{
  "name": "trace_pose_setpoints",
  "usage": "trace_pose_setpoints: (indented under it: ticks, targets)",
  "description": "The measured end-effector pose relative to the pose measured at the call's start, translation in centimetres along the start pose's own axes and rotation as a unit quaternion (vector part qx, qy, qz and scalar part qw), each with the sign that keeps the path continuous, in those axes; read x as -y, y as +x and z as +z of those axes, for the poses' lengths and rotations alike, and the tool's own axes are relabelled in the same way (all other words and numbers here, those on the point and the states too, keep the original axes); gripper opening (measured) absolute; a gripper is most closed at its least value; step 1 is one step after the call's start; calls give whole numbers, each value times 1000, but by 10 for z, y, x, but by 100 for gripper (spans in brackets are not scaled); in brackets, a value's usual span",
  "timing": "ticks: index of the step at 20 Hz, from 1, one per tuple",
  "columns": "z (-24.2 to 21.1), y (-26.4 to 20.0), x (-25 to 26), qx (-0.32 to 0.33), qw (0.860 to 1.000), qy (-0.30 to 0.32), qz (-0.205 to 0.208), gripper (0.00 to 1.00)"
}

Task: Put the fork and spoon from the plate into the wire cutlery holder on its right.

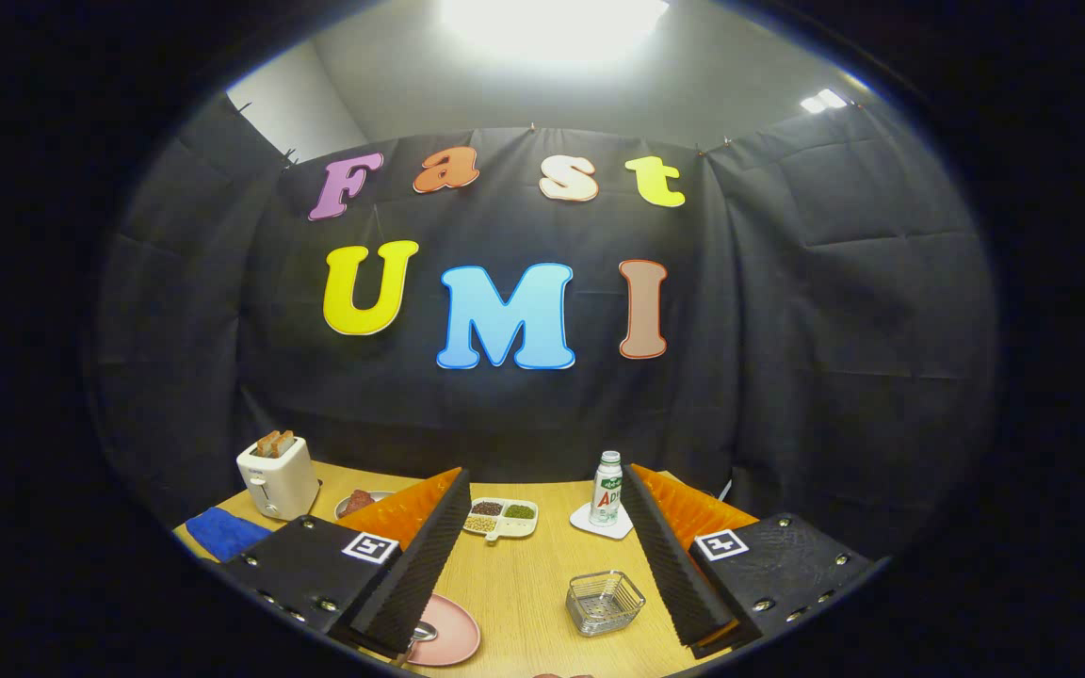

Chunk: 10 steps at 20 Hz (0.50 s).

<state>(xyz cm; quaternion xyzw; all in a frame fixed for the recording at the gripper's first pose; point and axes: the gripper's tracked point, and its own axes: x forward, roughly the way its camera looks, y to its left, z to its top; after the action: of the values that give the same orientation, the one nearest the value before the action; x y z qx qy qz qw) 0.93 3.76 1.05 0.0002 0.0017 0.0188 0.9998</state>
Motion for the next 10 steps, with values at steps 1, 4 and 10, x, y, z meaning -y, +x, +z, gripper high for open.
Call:
trace_pose_setpoints:
  ticks: [1, 4, 10]
  targets:
    - [-2, 0, -6, -6, 1000, -4, 7, 98]
    - [-34, 0, -27, -57, 998, -8, 35, 99]
    - [-120, -20, -78, -193, 976, 7, 103, 99]
